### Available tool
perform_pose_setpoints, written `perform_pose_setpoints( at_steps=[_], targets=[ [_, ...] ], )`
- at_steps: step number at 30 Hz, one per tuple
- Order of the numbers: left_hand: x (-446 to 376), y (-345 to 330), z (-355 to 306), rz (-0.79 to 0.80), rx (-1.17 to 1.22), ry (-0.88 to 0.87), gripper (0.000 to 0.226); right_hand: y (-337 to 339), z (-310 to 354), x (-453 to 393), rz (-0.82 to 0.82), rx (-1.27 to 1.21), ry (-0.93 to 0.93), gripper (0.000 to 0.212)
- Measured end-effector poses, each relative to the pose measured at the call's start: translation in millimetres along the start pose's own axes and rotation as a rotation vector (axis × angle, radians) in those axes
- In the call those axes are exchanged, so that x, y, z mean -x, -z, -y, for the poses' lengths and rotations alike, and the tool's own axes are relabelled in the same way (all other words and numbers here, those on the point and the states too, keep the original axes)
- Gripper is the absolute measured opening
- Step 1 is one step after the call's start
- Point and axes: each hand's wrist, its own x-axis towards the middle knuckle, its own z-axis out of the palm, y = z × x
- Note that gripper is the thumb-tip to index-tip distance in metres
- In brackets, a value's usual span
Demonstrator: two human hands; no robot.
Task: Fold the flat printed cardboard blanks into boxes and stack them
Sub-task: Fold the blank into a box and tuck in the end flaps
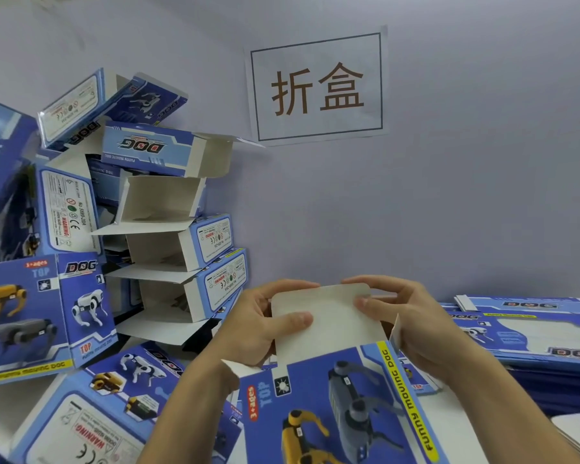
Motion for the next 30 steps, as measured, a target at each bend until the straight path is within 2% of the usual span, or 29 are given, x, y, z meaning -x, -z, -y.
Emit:
perform_pose_setpoints(
  at_steps=[3, 7, 9, 11, 14, 17, 20, 22, 24, 28, 30],
  targets=[
    [0, -1, -1, -0.007, -0.062, -0.003, 0.015, -2, -3, -1, -0.029, 0.045, 0.025, 0.026],
    [0, -4, -2, -0.014, -0.028, 0.032, 0.02, -3, -4, -3, -0.04, 0.04, 0.005, 0.031],
    [0, -7, -4, -0.082, 0.015, 0.047, 0.023, -2, -5, -3, -0.069, -0.021, 0.005, 0.029],
    [0, -9, -4, -0.191, 0.064, 0.068, 0.022, 1, -5, -4, -0.135, -0.099, 0.018, 0.024],
    [0, -10, -7, -0.236, 0.19, 0.126, 0.036, 10, -5, -6, -0.323, -0.223, 0.048, 0.022],
    [4, -8, -11, -0.153, 0.168, 0.158, 0.059, 22, -3, -6, -0.555, -0.279, 0.112, 0.019],
    [11, -11, -12, 0.062, -0.009, 0.172, 0.059, 26, -6, -6, -0.645, -0.272, 0.156, 0.013],
    [14, -14, -9, 0.124, -0.195, 0.13, 0.057, 23, -7, -7, -0.661, -0.262, 0.166, 0.012],
    [13, -15, -5, 0.083, -0.281, 0.056, 0.056, 20, -6, -8, -0.654, -0.271, 0.172, 0.013],
    [7, -15, 4, -0.108, -0.17, -0.077, 0.063, 19, -6, -8, -0.47, -0.393, 0.112, 0.026],
    [5, -16, 8, -0.19, -0.13, -0.146, 0.067, 17, -11, -7, -0.315, -0.319, 0.025, 0.033]
  ],
)
